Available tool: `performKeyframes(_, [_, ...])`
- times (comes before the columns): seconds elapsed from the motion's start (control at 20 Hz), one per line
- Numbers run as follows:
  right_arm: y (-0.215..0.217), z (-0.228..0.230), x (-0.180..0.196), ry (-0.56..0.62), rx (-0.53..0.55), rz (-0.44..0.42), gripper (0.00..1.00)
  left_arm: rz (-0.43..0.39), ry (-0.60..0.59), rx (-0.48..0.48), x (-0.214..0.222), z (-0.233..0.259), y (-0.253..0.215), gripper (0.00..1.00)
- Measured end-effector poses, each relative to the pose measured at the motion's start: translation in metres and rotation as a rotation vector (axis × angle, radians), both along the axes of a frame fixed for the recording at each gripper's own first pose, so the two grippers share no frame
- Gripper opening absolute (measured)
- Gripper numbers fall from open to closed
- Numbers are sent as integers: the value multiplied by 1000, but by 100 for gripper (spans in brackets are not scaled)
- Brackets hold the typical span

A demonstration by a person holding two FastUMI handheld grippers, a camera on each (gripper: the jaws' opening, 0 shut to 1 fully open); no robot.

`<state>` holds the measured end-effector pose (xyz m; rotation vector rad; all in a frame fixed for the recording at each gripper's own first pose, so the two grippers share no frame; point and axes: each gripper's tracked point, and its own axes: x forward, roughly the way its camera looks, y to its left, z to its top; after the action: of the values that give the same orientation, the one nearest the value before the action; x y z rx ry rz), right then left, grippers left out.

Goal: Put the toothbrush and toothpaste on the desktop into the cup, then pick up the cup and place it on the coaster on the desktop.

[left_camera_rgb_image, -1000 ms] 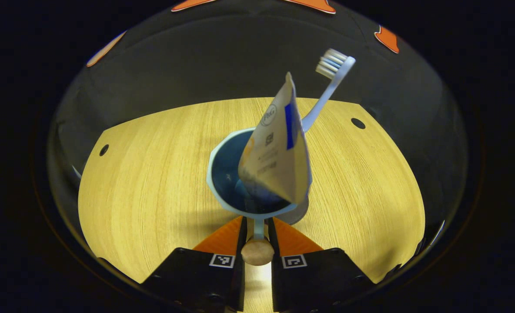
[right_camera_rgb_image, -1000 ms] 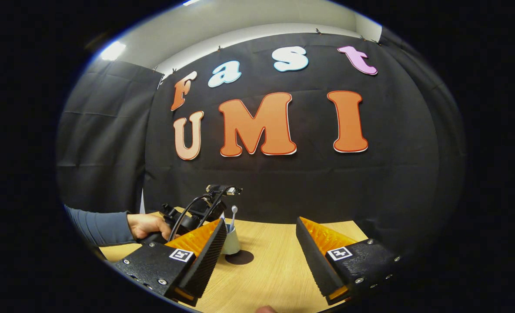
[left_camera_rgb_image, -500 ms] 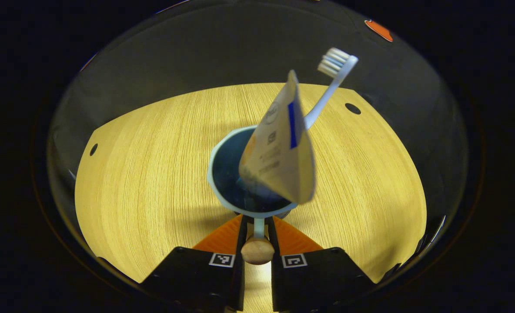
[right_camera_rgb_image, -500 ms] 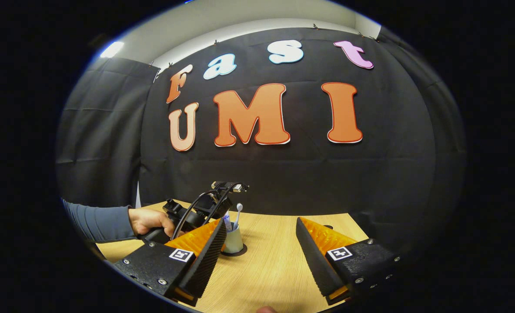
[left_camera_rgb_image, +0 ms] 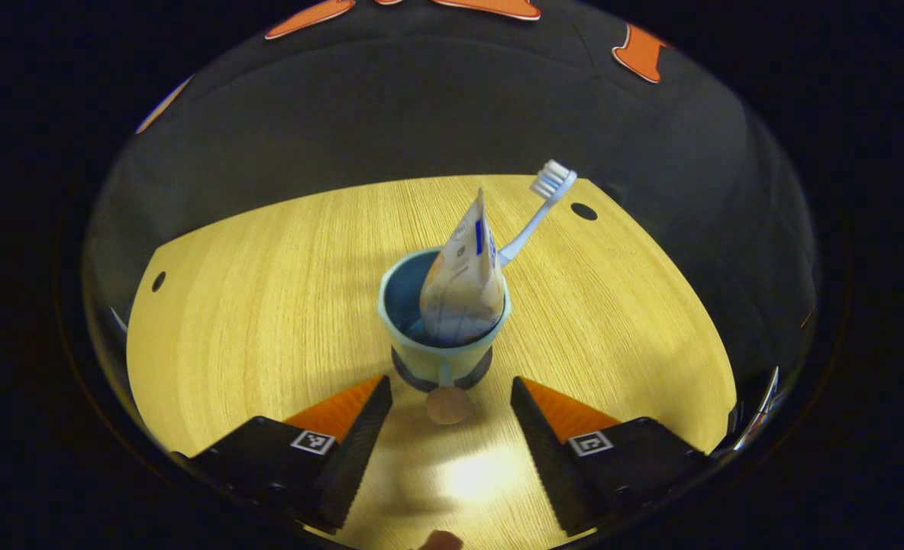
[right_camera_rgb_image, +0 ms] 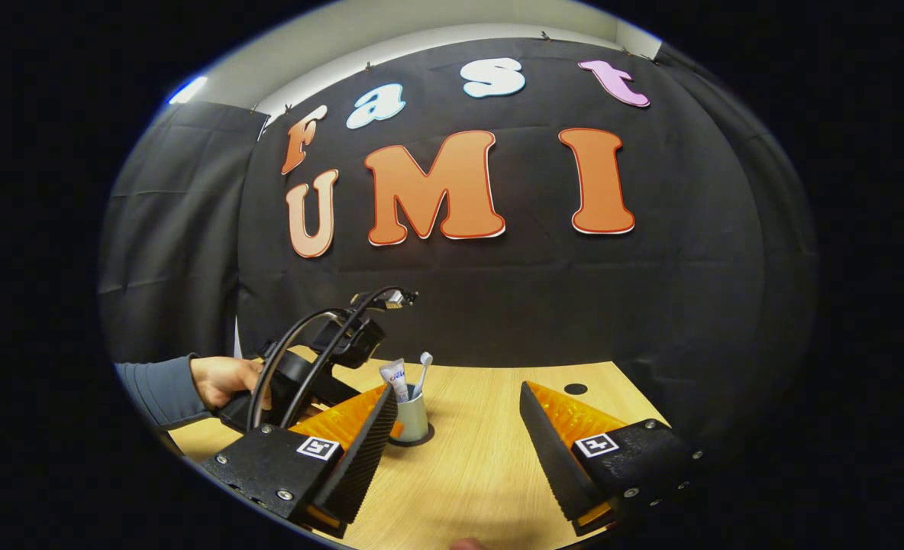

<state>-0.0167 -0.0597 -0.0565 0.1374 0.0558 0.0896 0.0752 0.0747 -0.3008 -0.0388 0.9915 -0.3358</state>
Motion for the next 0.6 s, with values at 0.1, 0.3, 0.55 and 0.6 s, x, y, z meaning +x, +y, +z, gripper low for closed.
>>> performKeyframes(0.1, [3, 3, 3, -12, -10, -10, 96, 22, -91, -19, 7, 17, 7, 100])
performKeyframes(0.3, [14, 12, 13, -42, -14, -28, 96, 71, -333, -23, 17, 67, 33, 99])
performKeyframes(0.55, [34, 29, 24, -96, -31, -41, 96, 181, -611, 31, 28, 119, 68, 99])
performKeyframes(0.6, [40, 31, 26, -102, -32, -35, 96, 205, -659, 47, 30, 124, 72, 99])
